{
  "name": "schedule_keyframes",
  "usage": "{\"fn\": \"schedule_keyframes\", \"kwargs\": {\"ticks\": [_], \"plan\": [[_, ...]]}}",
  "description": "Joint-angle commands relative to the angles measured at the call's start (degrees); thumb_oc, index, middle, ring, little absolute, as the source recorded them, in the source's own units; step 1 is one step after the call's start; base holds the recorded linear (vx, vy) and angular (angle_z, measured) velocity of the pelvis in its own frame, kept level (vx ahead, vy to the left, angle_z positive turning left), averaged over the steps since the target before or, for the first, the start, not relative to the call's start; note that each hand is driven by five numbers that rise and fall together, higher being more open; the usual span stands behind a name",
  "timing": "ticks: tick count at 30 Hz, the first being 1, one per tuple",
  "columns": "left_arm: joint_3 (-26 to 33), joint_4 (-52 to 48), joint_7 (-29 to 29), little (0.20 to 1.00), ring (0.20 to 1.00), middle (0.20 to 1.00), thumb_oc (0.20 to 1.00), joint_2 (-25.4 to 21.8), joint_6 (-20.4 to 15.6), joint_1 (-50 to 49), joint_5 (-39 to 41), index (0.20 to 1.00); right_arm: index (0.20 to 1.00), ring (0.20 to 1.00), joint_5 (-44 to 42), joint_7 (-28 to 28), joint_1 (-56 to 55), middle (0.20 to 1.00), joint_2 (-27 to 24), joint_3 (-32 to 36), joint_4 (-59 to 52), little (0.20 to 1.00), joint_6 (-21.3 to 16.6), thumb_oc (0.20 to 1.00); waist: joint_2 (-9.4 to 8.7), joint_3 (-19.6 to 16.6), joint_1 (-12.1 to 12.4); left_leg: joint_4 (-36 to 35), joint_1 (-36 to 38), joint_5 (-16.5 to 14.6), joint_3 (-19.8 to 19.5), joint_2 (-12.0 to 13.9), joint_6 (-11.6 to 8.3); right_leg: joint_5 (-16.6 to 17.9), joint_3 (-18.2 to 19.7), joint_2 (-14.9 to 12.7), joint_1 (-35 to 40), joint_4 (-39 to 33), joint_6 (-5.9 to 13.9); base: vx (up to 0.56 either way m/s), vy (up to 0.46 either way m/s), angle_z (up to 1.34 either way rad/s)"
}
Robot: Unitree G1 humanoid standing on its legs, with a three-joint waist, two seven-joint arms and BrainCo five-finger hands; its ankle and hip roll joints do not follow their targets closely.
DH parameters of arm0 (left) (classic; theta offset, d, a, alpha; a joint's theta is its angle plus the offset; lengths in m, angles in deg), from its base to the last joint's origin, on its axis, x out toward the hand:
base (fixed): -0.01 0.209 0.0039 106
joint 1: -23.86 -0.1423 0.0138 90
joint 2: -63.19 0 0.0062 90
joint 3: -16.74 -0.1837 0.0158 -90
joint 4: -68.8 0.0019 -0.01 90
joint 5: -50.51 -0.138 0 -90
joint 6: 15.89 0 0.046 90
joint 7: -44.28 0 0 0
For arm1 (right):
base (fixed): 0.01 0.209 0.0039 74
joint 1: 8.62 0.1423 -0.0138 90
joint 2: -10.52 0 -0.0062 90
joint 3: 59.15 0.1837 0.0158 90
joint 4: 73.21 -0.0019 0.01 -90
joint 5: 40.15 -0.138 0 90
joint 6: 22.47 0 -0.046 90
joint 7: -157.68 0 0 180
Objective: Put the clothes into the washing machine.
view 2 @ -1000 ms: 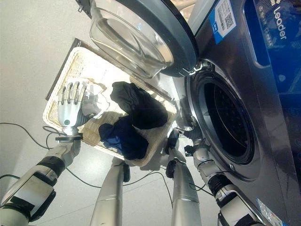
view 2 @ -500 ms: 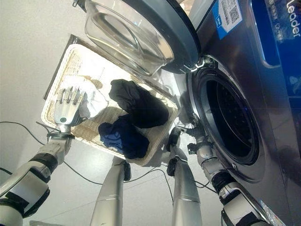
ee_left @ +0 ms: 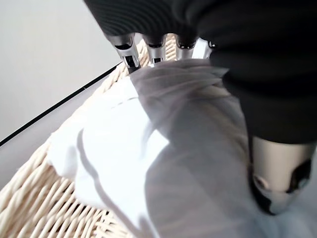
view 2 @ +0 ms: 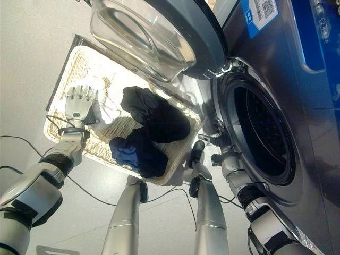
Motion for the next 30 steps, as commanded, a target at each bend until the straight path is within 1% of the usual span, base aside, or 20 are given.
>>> {"fn": "schedule_keyframes", "kwargs": {"ticks": [1,6,7,10,11,13,14,20,26,28,30], "plan": [[-0.5,6.4,-14.0,1.000,1.000,1.000,1.000,1.4,3.5,-2.4,-0.7,1.000,1.000,1.000,-3.4,0.7,0.5,1.000,-1.9,-1.0,-1.8,1.000,-2.9,1.000,2.07,-1.0,-2.0,-2.1,-3.5,2.5,2.0,-2.2,-1.37,2.1,-0.4,2.0,0.2,-2.0,7.19,0.00,0.000,0.00],[-2.4,8.1,-20.2,1.000,1.000,1.000,1.000,2.0,7.3,-1.0,-5.0,1.000,1.000,1.000,-4.4,0.9,1.4,1.000,-1.5,-0.9,-2.0,1.000,-4.6,1.000,1.56,-1.0,-2.4,-2.6,-4.1,2.9,2.4,-1.9,-1.31,2.7,-0.2,2.3,-0.6,-2.4,7.44,-0.01,-0.006,0.00],[-3.2,8.8,-23.0,1.000,1.000,1.000,1.000,2.2,8.6,-0.4,-6.3,1.000,1.000,1.000,-5.0,1.4,2.1,1.000,-1.1,-1.1,-2.2,1.000,-5.1,1.000,1.41,-1.0,-2.4,-2.8,-4.5,3.1,2.4,-1.7,-1.25,3.0,-0.1,2.4,-1.0,-2.5,7.53,0.00,0.000,0.00],[-4.2,9.2,-26.9,1.000,1.000,1.000,1.000,2.4,9.5,0.0,-8.4,1.000,1.000,1.000,-6.0,1.7,2.5,1.000,-0.8,-1.2,-2.6,1.000,-6.1,1.000,1.31,-1.0,-2.5,-2.9,-4.7,3.1,2.3,-1.6,-1.26,3.1,0.0,2.4,-1.2,-2.5,7.61,-0.03,-0.030,-0.07],[-4.6,9.1,-28.1,0.200,0.200,0.200,0.200,2.6,9.2,-0.1,-8.9,0.200,1.000,1.000,-5.9,2.3,2.8,1.000,-0.5,-1.0,-3.1,1.000,-6.5,1.000,1.37,-1.0,-2.4,-3.0,-4.8,3.1,2.2,-1.6,-1.27,3.2,0.0,2.4,-1.3,-2.5,7.65,-0.04,-0.038,-0.04],[-4.9,9.1,-28.8,0.200,0.200,0.200,0.200,2.7,9.0,-0.1,-9.2,0.200,1.000,1.000,-5.7,2.6,2.9,1.000,-0.3,-1.0,-3.3,1.000,-6.7,1.000,1.44,-1.0,-2.4,-3.1,-4.7,3.1,2.2,-1.6,-1.28,3.3,-0.1,2.4,-1.3,-2.5,7.69,-0.02,-0.025,-0.03],[-5.6,9.2,-30.3,0.200,0.200,0.200,0.200,2.8,8.5,0.3,-9.5,0.200,1.000,1.000,-5.7,3.1,3.4,1.000,0.0,-0.9,-3.7,1.000,-6.6,1.000,1.52,-1.0,-2.4,-3.1,-4.5,3.1,2.3,-1.5,-1.34,3.3,-0.3,2.2,-1.2,-2.4,7.80,0.00,0.000,0.00],[-6.3,11.3,-30.4,0.200,0.200,0.200,0.200,3.1,6.8,0.1,-11.2,0.200,1.000,1.000,-7.3,2.7,4.0,1.000,0.4,-0.1,-2.6,1.000,-6.9,1.000,1.84,-1.0,-2.5,-3.1,-3.4,2.9,2.7,-1.4,-1.46,3.3,-0.6,1.8,-0.3,-2.4,7.79,-0.01,-0.005,0.00],[-6.1,12.7,-28.3,0.200,0.200,0.200,0.200,2.9,5.2,-0.5,-10.4,0.200,1.000,1.000,-7.0,2.7,3.7,1.000,0.4,0.3,-1.9,1.000,-7.1,1.000,2.17,-1.0,-2.5,-3.0,-2.5,2.8,2.9,-1.3,-1.52,3.1,-0.8,1.6,0.5,-2.2,7.62,0.00,0.000,0.00],[-5.7,13.4,-26.8,0.200,0.200,0.200,0.200,2.8,4.2,-0.8,-10.0,0.200,1.000,1.000,-6.9,2.7,3.7,1.000,0.5,0.6,-1.4,1.000,-6.9,1.000,2.37,-1.0,-2.4,-3.1,-1.8,2.7,3.0,-1.4,-1.53,2.9,-0.9,1.5,1.1,-2.1,7.50,0.00,0.000,0.00],[-5.2,13.6,-23.5,0.200,0.200,0.200,0.200,2.7,3.3,-1.0,-9.0,0.200,1.000,1.000,-7.0,2.6,3.8,1.000,0.4,0.5,-1.0,1.000,-6.9,1.000,2.48,-1.0,-2.3,-3.1,-1.3,2.7,3.2,-1.3,-1.59,2.5,-1.1,1.6,1.7,-1.9,7.30,0.00,0.000,0.00]]}}
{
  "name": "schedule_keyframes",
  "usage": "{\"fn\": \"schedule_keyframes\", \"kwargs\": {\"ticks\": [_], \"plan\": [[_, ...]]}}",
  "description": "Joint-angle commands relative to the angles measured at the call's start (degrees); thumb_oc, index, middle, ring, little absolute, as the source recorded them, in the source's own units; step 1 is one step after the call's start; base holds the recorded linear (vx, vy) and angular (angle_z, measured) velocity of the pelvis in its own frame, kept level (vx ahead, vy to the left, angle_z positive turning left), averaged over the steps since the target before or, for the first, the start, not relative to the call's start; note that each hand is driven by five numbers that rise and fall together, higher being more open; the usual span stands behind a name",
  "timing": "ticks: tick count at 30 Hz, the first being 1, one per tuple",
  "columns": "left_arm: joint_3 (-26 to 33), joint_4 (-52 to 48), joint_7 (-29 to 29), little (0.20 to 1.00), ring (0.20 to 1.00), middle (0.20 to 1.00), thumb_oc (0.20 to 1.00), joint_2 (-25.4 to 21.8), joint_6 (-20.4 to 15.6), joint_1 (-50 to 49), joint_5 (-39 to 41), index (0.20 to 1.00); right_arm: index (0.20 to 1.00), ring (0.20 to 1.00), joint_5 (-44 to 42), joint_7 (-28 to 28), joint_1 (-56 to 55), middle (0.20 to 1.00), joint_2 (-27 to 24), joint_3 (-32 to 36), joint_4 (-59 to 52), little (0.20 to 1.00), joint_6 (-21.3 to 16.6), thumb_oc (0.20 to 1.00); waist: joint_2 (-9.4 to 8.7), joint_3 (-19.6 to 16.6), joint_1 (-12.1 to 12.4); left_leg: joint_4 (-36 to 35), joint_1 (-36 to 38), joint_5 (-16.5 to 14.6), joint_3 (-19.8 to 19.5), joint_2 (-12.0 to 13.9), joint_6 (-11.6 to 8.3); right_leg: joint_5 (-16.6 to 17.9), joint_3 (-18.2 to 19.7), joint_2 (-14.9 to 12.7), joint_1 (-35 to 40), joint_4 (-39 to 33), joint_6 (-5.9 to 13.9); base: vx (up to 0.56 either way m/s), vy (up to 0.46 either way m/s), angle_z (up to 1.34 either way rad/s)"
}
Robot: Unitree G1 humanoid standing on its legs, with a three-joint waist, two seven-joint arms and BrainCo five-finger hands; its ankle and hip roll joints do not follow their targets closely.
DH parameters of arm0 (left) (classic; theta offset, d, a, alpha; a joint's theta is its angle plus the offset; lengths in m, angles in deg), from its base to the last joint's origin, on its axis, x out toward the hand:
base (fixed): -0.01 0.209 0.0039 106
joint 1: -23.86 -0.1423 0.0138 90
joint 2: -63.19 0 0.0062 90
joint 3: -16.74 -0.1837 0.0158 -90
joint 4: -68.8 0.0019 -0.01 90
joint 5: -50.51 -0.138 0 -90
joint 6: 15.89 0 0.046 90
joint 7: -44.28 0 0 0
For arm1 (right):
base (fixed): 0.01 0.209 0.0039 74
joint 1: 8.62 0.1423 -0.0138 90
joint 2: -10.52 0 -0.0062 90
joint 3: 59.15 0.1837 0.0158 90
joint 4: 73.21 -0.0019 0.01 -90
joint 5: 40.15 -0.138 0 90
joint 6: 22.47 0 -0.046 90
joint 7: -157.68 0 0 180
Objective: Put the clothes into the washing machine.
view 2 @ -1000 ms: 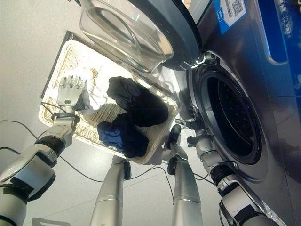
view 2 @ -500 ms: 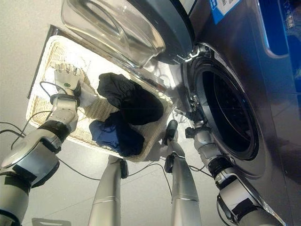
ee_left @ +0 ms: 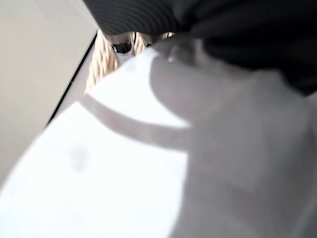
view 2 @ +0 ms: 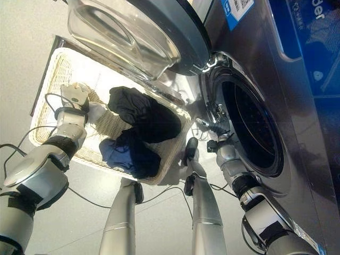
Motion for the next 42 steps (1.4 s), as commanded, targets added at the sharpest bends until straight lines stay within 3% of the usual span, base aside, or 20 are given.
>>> {"fn": "schedule_keyframes", "kwargs": {"ticks": [1,5,6,7,9,11,13,14,15,20,22,23,25,31,34,41,42], "plan": [[3.2,5.5,1.2,0.200,0.200,0.200,0.200,1.3,-2.8,-8.5,3.3,0.200,1.000,1.000,-1.0,0.1,-1.4,1.000,-1.2,0.7,-0.9,1.000,-3.2,1.000,2.45,-0.9,0.4,-3.8,-1.1,2.7,3.2,-2.4,-1.20,1.3,-0.8,0.4,1.0,-0.6,7.97,0.00,0.000,0.00],[4.3,5.2,12.8,0.200,0.200,0.200,0.200,1.1,-6.7,-8.0,8.8,0.200,1.000,1.000,-1.9,-0.6,-1.3,1.000,-1.4,0.7,0.1,1.000,-3.9,1.000,2.91,-0.9,0.7,-3.4,-0.4,2.5,2.9,-2.4,-1.23,0.6,-0.9,0.2,1.8,0.1,7.64,0.00,0.000,0.00],[4.3,5.2,12.8,0.200,0.200,0.200,0.200,1.1,-6.7,-8.0,8.8,0.200,1.000,1.000,-1.9,-0.6,-1.3,1.000,-1.4,0.7,0.1,1.000,-3.9,1.000,2.91,-0.9,0.7,-3.4,-0.4,2.5,2.9,-2.4,-1.23,0.6,-0.9,0.2,1.8,0.1,7.64,0.00,0.000,0.00],[5.3,4.8,17.4,0.200,0.200,0.200,0.200,0.9,-9.1,-7.8,17.8,0.200,1.000,1.000,-1.8,-0.5,-1.4,1.000,-1.4,0.6,0.4,1.000,-4.6,1.000,3.20,-0.9,0.9,-3.3,0.1,2.4,2.5,-2.6,-1.21,0.4,-1.0,0.1,2.3,0.3,7.52,0.00,0.000,0.00],[6.6,4.5,19.4,0.200,0.200,0.200,0.200,0.7,-10.4,-7.8,22.3,0.200,1.000,1.000,-1.8,-0.4,-1.5,1.000,-1.4,0.6,0.3,1.000,-4.7,1.000,3.30,-0.9,1.1,-3.4,0.5,2.4,2.4,-2.7,-1.18,0.3,-1.0,0.2,2.6,0.3,7.46,0.00,0.000,0.00],[10.1,3.6,21.3,0.200,0.200,0.200,0.200,0.3,-13.5,-8.2,31.2,0.200,1.000,1.000,-1.6,-0.1,-1.8,1.000,-1.3,0.8,-0.2,1.000,-4.5,1.000,3.50,-0.9,1.4,-3.3,1.5,2.4,2.1,-2.9,-1.17,-0.2,-1.1,0.1,3.5,0.7,7.33,0.00,0.000,0.00],[18.7,1.5,23.1,0.200,0.200,0.200,0.200,0.1,-19.1,-9.3,38.8,0.200,1.000,1.000,-0.9,0.7,-2.7,1.000,-1.1,1.6,-1.3,1.000,-4.2,1.000,3.64,-0.9,2.0,-3.1,3.0,2.1,1.5,-3.2,-1.08,-1.0,-1.3,-0.2,5.0,1.4,7.16,-0.01,-0.024,0.03],[19.5,1.2,23.2,0.200,0.200,0.200,0.200,0.1,-19.8,-9.4,39.6,0.200,1.000,1.000,-0.8,0.7,-2.8,1.000,-1.1,1.7,-1.4,1.000,-4.0,1.000,3.65,-0.9,2.0,-3.1,3.2,2.0,1.5,-3.3,-1.06,-1.1,-1.3,-0.2,5.1,1.5,7.15,-0.01,-0.036,0.06],[24.5,-1.0,22.7,0.200,0.200,0.200,0.200,0.0,-22.6,-11.0,43.7,0.200,1.000,1.000,0.2,1.3,-3.7,1.000,-0.9,2.5,-2.9,1.000,-3.0,1.000,3.62,-0.9,2.4,-2.9,4.5,1.7,1.1,-3.6,-0.97,-1.6,-1.4,-0.4,6.4,1.8,7.06,0.00,-0.028,0.08],[34.1,-7.9,20.1,0.200,0.200,0.200,0.200,0.5,-28.1,-16.0,55.2,0.200,1.000,1.000,2.3,3.1,-7.0,1.000,-0.3,4.2,-8.1,1.000,0.0,1.000,3.71,-0.9,3.0,-2.7,7.6,0.8,0.8,-3.9,-0.47,-2.6,-1.6,-0.9,8.7,3.0,6.95,0.00,-0.009,0.03],[34.8,-8.5,19.8,0.200,0.200,0.200,0.200,0.6,-28.6,-16.5,56.2,0.200,1.000,1.000,2.5,3.3,-7.3,1.000,-0.2,4.3,-8.5,1.000,0.2,1.000,3.72,-0.9,3.0,-2.7,7.9,0.7,0.8,-3.9,-0.41,-2.7,-1.6,-0.9,8.9,3.2,6.94,0.01,-0.004,0.03],[38.0,-12.4,18.3,0.200,0.200,0.200,0.200,1.8,-31.7,-19.3,62.3,0.200,1.000,1.000,3.5,3.8,-8.7,1.000,0.2,5.0,-10.3,1.000,1.2,1.000,3.85,-0.9,3.2,-3.0,9.3,0.3,0.7,-4.0,-0.10,-3.1,-1.6,-0.9,9.9,3.5,6.90,0.02,-0.010,0.08],[40.2,-15.4,15.4,0.200,0.200,0.200,0.200,2.8,-34.3,-21.5,68.5,0.200,1.000,1.000,4.4,4.2,-9.7,1.000,0.5,5.4,-11.5,1.000,1.9,1.000,4.01,-0.9,3.3,-3.2,10.4,0.0,0.7,-4.1,0.11,-3.3,-1.4,-0.8,10.6,3.7,6.89,0.02,-0.009,0.04],[44.2,-22.6,7.3,0.200,0.200,0.200,0.200,5.6,-40.2,-25.1,84.3,0.200,1.000,1.000,6.2,3.6,-10.6,1.000,1.1,6.5,-13.1,1.000,3.0,1.000,4.64,-0.9,3.6,-3.9,13.2,-0.6,1.0,-4.2,0.65,-3.9,-1.3,-0.9,12.6,4.3,6.99,0.00,0.000,0.00],[44.4,-27.0,5.6,0.200,0.200,0.200,0.200,7.2,-46.3,-26.5,84.0,0.200,1.000,1.000,9.0,2.8,-10.5,1.000,1.6,6.3,-14.0,1.000,2.9,1.000,4.95,-0.9,3.9,-4.2,13.8,-0.7,0.9,-4.3,0.92,-3.7,-1.5,-0.9,13.1,4.1,6.96,0.00,0.000,0.00],[44.3,-35.8,2.6,0.200,0.200,0.200,0.200,9.2,-53.2,-29.6,85.0,0.200,1.000,1.000,12.3,-2.7,-10.4,1.000,0.6,4.0,-17.4,1.000,2.3,1.000,5.65,-0.9,5.0,-5.0,14.8,-1.0,0.4,-5.2,1.53,-3.2,-1.7,-1.2,14.3,2.8,7.15,0.00,-0.016,-0.01],[44.3,-37.6,1.5,0.200,0.200,0.200,0.200,10.2,-54.6,-30.7,85.3,0.200,1.000,1.000,11.6,-5.4,-10.2,1.000,0.5,3.5,-17.7,1.000,2.0,1.000,5.80,-0.9,5.4,-4.9,15.3,-1.3,0.1,-5.5,1.59,-3.6,-1.9,-1.5,14.7,3.0,7.29,-0.01,-0.039,0.02]]}}
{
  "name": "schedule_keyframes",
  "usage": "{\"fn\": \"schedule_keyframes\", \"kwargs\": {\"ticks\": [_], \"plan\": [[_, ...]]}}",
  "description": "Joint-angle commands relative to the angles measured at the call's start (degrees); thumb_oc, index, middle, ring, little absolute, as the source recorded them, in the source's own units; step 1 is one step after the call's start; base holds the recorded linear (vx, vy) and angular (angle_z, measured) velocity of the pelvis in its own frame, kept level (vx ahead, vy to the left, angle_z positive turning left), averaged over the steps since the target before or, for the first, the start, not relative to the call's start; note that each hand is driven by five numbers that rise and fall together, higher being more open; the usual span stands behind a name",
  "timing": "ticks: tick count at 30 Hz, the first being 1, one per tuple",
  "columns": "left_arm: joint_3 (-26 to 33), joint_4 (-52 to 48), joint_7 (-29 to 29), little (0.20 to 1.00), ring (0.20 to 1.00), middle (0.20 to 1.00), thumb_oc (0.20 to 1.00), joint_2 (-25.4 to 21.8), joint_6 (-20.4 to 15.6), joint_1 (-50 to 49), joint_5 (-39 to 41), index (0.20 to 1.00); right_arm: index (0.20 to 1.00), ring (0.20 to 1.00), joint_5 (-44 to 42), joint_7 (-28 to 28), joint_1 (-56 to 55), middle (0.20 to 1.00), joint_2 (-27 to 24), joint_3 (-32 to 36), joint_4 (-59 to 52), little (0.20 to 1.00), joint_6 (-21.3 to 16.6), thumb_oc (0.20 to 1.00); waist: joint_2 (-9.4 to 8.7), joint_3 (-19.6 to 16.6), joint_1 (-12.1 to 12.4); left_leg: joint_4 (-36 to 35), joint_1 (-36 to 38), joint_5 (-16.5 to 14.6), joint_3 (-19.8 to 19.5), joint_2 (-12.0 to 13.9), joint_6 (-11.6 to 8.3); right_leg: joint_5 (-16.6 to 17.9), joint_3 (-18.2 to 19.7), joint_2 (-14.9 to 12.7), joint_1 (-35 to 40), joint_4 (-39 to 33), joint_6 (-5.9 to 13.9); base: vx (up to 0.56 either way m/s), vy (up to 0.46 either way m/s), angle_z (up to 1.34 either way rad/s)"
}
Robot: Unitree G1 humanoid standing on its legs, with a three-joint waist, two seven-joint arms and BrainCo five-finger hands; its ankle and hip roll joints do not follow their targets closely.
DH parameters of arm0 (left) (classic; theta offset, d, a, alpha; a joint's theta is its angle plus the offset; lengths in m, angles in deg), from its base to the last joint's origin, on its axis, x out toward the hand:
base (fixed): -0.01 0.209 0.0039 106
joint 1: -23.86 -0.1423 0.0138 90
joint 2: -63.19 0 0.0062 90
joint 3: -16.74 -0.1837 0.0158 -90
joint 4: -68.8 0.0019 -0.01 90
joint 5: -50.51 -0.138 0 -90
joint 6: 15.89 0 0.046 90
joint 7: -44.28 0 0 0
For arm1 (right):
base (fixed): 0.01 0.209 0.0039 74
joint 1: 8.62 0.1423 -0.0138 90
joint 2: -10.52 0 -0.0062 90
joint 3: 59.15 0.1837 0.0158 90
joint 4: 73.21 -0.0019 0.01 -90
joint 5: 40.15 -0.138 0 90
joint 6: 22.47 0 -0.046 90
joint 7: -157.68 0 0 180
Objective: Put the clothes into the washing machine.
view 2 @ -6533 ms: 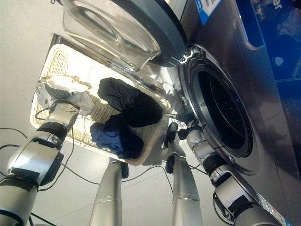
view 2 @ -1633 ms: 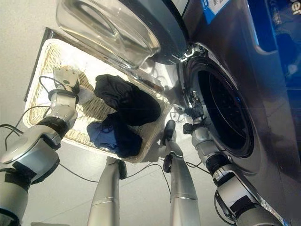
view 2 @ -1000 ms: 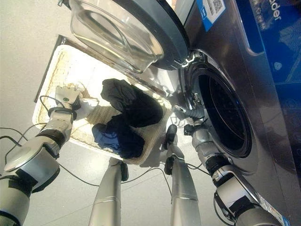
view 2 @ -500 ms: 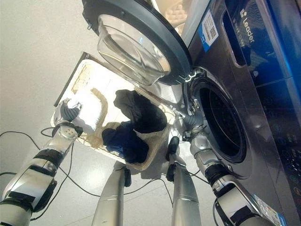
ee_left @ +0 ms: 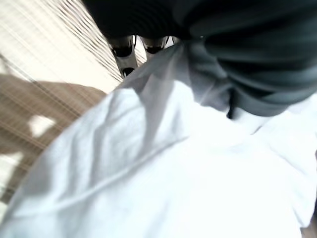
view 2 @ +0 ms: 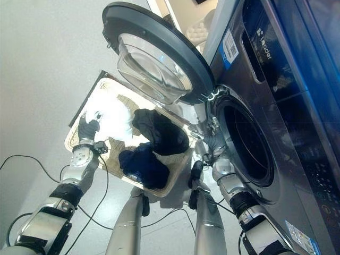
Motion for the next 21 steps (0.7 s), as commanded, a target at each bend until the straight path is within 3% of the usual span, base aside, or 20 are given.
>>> {"fn": "schedule_keyframes", "kwargs": {"ticks": [1,4,11,16,21], "plan": [[1.7,-6.2,-2.6,0.200,0.200,0.200,0.200,3.0,-8.4,-0.6,1.6,0.200,1.000,1.000,-0.2,-6.3,0.0,1.000,-1.8,-0.6,-4.6,1.000,-2.0,1.000,4.95,-1.4,1.1,-1.5,0.0,-2.3,0.1,-4.4,1.26,-2.4,-2.1,-0.6,1.2,2.2,6.72,0.00,-0.049,0.08],[1.7,-9.0,-4.0,0.200,0.200,0.200,0.200,4.7,-9.1,-1.9,0.9,0.200,1.000,1.000,-4.3,-10.8,0.2,1.000,-1.6,-0.6,-5.3,1.000,-1.2,1.000,5.18,-1.4,1.7,-1.3,0.1,-2.6,-0.4,-4.9,1.48,-2.3,-2.4,-0.9,1.6,1.9,6.85,-0.01,-0.051,0.06],[-1.1,-17.2,-7.8,0.200,0.200,0.200,0.200,5.9,-7.9,-3.8,-2.0,0.200,1.000,1.000,-25.1,-28.6,1.9,1.000,0.6,-1.0,-6.8,1.000,10.6,1.000,5.64,-1.4,3.4,-0.9,0.4,-2.6,-1.7,-5.8,2.01,-2.1,-3.8,-2.0,2.6,1.7,6.67,0.01,-0.054,0.10],[-4.0,-20.7,-9.6,0.200,0.200,0.200,0.200,5.3,-7.4,-3.5,-4.9,0.200,1.000,1.000,-33.7,-34.9,3.3,1.000,2.2,-1.6,-7.2,1.000,15.8,1.000,5.81,-1.4,4.2,-0.8,0.7,-2.5,-2.6,-6.3,2.20,-1.9,-4.5,-2.2,3.3,1.6,6.55,0.01,-0.036,0.13],[-6.5,-21.5,-10.6,0.200,0.200,0.200,0.200,4.7,-5.5,-1.7,-5.4,0.200,1.000,1.000,-34.9,-35.4,5.0,1.000,3.3,-2.0,-7.2,1.000,17.0,1.000,5.95,-1.4,4.2,-0.7,0.6,-2.3,-2.8,-6.6,2.35,-1.6,-4.5,-2.2,3.4,1.5,6.55,0.00,-0.011,0.01]]}}
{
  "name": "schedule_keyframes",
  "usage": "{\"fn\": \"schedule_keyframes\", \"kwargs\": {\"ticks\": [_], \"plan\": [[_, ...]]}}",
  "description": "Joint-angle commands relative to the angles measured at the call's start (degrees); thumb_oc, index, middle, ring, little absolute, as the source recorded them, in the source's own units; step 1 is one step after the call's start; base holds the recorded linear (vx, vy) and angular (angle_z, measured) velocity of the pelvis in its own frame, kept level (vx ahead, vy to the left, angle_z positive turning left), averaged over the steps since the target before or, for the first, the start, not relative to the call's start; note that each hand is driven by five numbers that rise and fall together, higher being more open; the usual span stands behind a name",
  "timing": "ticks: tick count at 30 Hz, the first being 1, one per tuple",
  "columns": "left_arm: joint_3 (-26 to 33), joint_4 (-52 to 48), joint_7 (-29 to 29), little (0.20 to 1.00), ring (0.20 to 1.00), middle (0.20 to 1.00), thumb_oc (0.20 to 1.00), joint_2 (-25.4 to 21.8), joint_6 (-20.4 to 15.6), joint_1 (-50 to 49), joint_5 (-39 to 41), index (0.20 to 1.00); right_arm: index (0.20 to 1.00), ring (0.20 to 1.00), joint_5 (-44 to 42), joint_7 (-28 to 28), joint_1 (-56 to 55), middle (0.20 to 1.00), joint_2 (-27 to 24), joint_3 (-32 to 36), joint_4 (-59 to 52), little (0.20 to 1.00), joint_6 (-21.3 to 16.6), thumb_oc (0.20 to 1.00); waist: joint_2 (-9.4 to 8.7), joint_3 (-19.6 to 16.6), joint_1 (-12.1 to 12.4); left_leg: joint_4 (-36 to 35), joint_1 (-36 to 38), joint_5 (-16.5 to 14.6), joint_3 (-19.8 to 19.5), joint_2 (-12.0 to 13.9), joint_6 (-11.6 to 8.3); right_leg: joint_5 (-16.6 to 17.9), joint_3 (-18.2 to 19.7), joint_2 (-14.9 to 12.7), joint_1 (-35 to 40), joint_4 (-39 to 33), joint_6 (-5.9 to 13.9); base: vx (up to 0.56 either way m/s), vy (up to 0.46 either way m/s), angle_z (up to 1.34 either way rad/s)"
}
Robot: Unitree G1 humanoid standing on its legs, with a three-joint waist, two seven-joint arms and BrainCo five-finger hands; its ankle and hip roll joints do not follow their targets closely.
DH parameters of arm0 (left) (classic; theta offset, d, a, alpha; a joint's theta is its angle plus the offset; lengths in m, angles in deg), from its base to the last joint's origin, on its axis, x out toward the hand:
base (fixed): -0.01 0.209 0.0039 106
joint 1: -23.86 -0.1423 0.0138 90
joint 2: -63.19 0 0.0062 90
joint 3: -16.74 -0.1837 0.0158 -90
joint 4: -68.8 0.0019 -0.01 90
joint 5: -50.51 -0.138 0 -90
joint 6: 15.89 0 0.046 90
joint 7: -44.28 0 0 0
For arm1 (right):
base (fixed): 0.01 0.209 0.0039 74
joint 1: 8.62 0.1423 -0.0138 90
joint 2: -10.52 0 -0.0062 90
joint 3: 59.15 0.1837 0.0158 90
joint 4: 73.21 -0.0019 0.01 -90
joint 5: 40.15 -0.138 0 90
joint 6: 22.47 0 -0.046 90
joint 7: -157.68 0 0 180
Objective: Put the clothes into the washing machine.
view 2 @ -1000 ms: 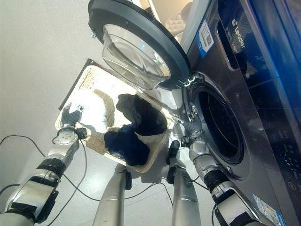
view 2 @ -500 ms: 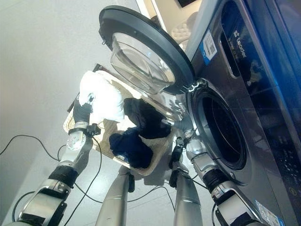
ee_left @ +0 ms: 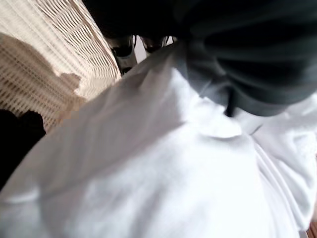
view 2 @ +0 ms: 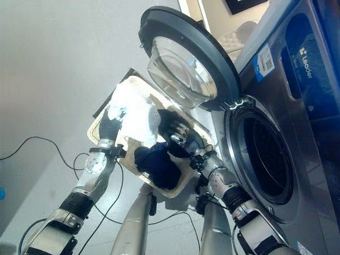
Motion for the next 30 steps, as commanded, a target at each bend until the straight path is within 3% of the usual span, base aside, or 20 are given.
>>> {"fn": "schedule_keyframes", "kwargs": {"ticks": [1,8,22,30], "plan": [[-1.3,-5.9,-1.8,0.200,0.200,0.200,0.200,1.6,-2.0,3.9,-2.2,0.200,1.000,1.000,-2.3,-1.9,1.6,1.000,-0.3,-0.4,-5.0,1.000,0.4,1.000,4.47,-1.4,-0.4,0.3,0.0,-3.3,0.3,-5.4,2.08,-0.3,-1.4,-0.5,1.3,0.7,6.12,0.00,-0.006,0.04],[-5.0,-4.0,-3.2,0.200,0.200,0.200,0.200,2.5,-2.4,6.7,-1.1,0.200,1.000,1.000,-3.9,-2.7,3.8,1.000,1.2,-2.0,-4.2,1.000,2.8,1.000,4.43,-1.4,-0.6,0.4,-0.3,-2.9,0.5,-5.5,2.12,0.3,-1.4,-0.3,1.2,0.3,6.05,0.00,0.004,0.02],[-10.0,-0.6,-6.2,0.200,0.200,0.200,0.200,4.6,-2.2,11.7,-0.9,0.200,1.000,1.000,-1.8,0.6,7.7,1.000,3.1,-4.4,-2.3,1.000,2.3,1.000,4.31,-1.4,-0.9,0.8,-0.9,-2.4,1.0,-5.6,2.06,1.0,-1.6,-0.4,0.7,0.4,6.06,0.00,0.000,0.00],[-12.1,-0.4,-9.7,0.200,0.200,0.200,0.200,5.1,-2.0,13.1,0.3,0.200,1.000,1.000,-5.6,1.8,9.1,1.000,3.7,-4.3,-0.3,1.000,2.2,1.000,4.45,-1.4,-0.9,1.3,-1.3,-2.2,0.9,-5.8,2.07,1.2,-1.7,-0.4,0.4,0.5,5.92,0.00,0.000,0.00]]}}
